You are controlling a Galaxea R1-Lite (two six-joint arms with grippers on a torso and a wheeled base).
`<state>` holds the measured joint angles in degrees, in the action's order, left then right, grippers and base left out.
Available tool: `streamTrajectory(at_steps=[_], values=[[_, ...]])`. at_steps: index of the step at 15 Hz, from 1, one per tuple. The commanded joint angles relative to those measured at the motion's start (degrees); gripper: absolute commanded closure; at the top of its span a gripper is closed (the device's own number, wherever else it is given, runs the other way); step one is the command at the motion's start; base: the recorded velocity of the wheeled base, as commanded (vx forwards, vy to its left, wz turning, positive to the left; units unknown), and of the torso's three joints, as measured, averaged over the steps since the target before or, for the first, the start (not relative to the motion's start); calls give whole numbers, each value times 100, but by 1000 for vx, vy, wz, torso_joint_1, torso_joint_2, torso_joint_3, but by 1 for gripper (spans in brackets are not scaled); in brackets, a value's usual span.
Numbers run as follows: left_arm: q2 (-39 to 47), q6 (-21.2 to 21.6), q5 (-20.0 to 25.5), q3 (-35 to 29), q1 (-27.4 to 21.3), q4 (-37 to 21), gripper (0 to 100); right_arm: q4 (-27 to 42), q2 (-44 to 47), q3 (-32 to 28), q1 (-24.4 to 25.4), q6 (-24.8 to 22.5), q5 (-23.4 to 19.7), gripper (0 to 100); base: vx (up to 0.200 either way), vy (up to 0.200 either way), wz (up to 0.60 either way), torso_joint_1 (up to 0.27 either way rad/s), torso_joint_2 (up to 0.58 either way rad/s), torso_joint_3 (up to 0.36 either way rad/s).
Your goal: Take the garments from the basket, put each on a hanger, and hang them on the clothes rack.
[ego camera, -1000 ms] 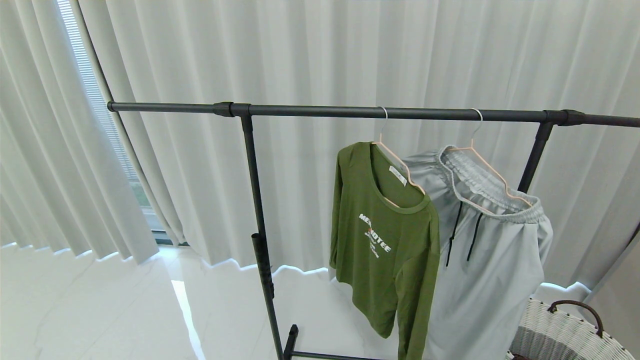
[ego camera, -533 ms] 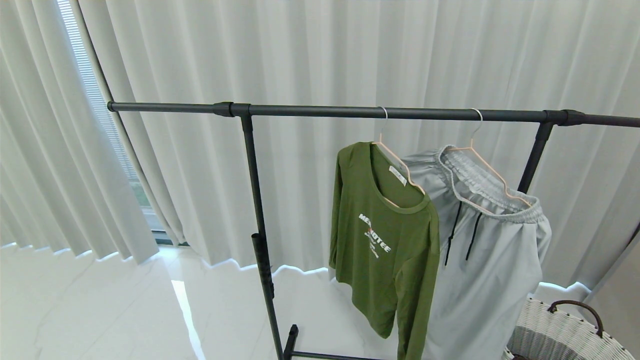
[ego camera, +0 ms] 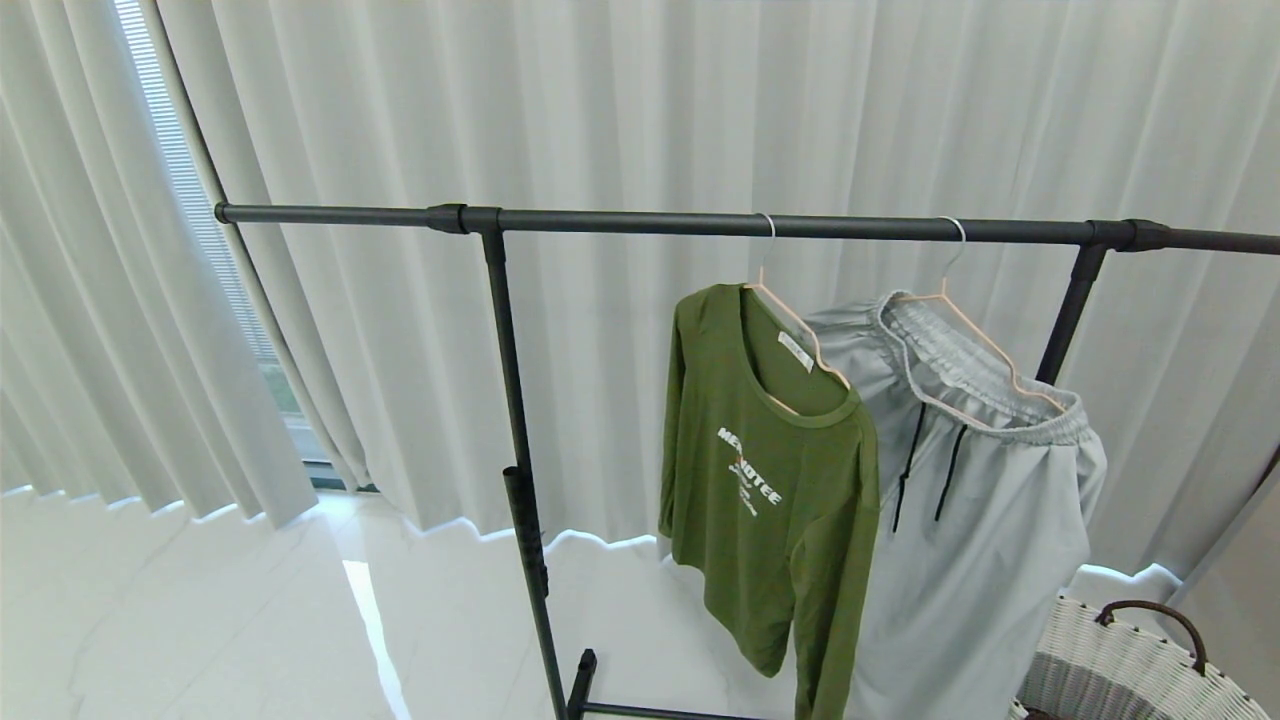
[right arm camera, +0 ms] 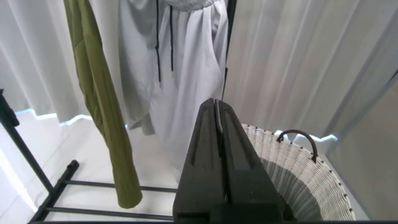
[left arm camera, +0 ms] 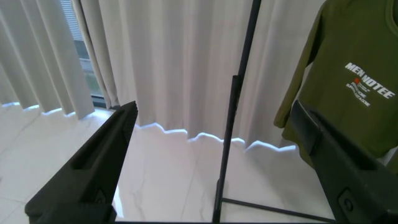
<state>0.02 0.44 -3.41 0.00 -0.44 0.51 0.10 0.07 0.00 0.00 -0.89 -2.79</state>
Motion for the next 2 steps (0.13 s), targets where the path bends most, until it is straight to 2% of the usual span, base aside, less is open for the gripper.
streamTrajectory(at_steps=[1,2], values=[[-2,0,-1,0,0,10,0,-1,-7,0,0,-16,-2,100,0,0,0,0,0,0],[-2,0,-1,0,0,2,0,-1,-7,0,0,-34,-2,100,0,0,0,0,0,0]])
